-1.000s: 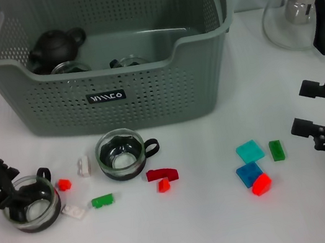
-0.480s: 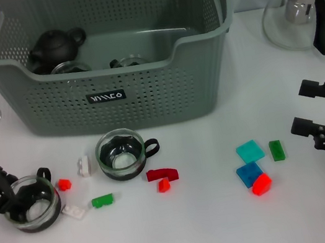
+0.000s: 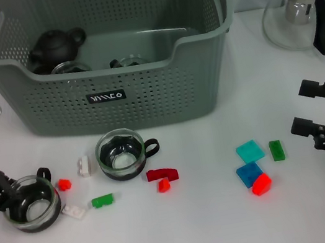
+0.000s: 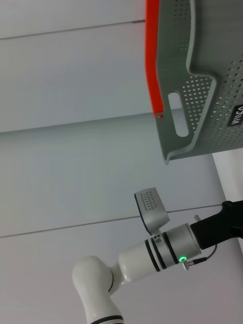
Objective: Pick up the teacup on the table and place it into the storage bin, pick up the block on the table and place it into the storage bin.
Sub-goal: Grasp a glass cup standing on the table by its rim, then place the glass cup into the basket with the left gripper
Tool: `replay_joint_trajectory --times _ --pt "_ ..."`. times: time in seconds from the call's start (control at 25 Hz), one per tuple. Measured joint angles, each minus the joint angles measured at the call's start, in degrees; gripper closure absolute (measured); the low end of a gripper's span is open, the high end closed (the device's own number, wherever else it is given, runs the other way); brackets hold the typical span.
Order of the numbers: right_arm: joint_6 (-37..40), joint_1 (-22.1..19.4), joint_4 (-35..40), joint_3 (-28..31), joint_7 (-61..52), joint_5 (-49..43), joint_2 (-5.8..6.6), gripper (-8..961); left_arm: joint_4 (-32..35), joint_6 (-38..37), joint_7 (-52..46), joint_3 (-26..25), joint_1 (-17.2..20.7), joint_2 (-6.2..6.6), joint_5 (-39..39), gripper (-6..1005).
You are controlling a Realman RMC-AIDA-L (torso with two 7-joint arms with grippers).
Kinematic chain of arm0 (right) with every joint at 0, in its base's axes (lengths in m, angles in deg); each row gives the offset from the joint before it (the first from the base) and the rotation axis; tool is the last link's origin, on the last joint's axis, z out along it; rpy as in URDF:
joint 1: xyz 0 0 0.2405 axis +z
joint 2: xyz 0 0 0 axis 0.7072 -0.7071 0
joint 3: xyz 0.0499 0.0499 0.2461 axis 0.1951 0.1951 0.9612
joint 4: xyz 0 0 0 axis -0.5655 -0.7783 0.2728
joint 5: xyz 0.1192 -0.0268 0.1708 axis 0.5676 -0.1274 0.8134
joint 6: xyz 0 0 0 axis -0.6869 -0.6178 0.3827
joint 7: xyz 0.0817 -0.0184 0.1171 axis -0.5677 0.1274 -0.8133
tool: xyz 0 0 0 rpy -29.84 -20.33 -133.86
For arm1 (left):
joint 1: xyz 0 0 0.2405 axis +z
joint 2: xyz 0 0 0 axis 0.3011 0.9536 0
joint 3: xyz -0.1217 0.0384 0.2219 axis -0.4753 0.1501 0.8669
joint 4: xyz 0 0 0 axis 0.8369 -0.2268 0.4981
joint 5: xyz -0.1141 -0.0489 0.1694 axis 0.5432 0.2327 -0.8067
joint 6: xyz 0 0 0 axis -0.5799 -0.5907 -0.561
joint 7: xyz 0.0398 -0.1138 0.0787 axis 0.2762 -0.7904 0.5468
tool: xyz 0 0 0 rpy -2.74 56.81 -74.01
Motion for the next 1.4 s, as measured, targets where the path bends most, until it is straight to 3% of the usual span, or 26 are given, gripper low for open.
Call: replay_joint_trajectory --times 0.16,0.44,0.6,0.72,0.8,0.96,1.08,1.24,1.4 --pt "0.0 0.0 0.0 0.0 -0.01 0.0 0.0 177 -0.03 -0.06 -0.09 0.0 -0.06 0.06 0.0 793" --pt "0.06 -0.05 0.0 0.0 -0.01 0.0 0.0 177 0.42 -0.88 -0.34 -0.15 -0.06 0.15 0.1 934" --pt "0.1 -0.07 0.0 0.0 -0.01 0.01 0.0 178 2.17 -6.13 4.14 -5.49 -0.51 0.23 3.16 954" --pt "0.12 -0.07 0.0 0.0 -0.01 0.01 0.0 178 1.37 -14.43 10.01 -15.25 -2.54 1.57 9.35 953" --pt "0.13 -0.06 0.0 0.0 -0.01 0.01 0.0 178 -1.72 -20.34 13.5 -22.18 -4.04 3.43 14.6 953" --pt "0.28 -0.07 0.0 0.0 -0.01 0.01 0.0 178 -10.16 -26.8 16.66 -29.98 -5.48 6.76 26.74 954" --pt "0.5 -0.09 0.0 0.0 0.0 0.01 0.08 179 -13.75 -28.95 16.76 -31.0 -5.71 7.39 36.26 956" --pt "0.72 -0.18 -0.03 0.0 -0.01 0.01 0.46 179 -15.88 -28.29 12.78 -31.04 -7.89 7.19 48.44 957" --pt "0.97 -0.45 -0.07 -0.04 0.0 0.01 0.51 180 -15.56 -23.94 9.36 -31.25 -10.06 6.97 52.15 957"
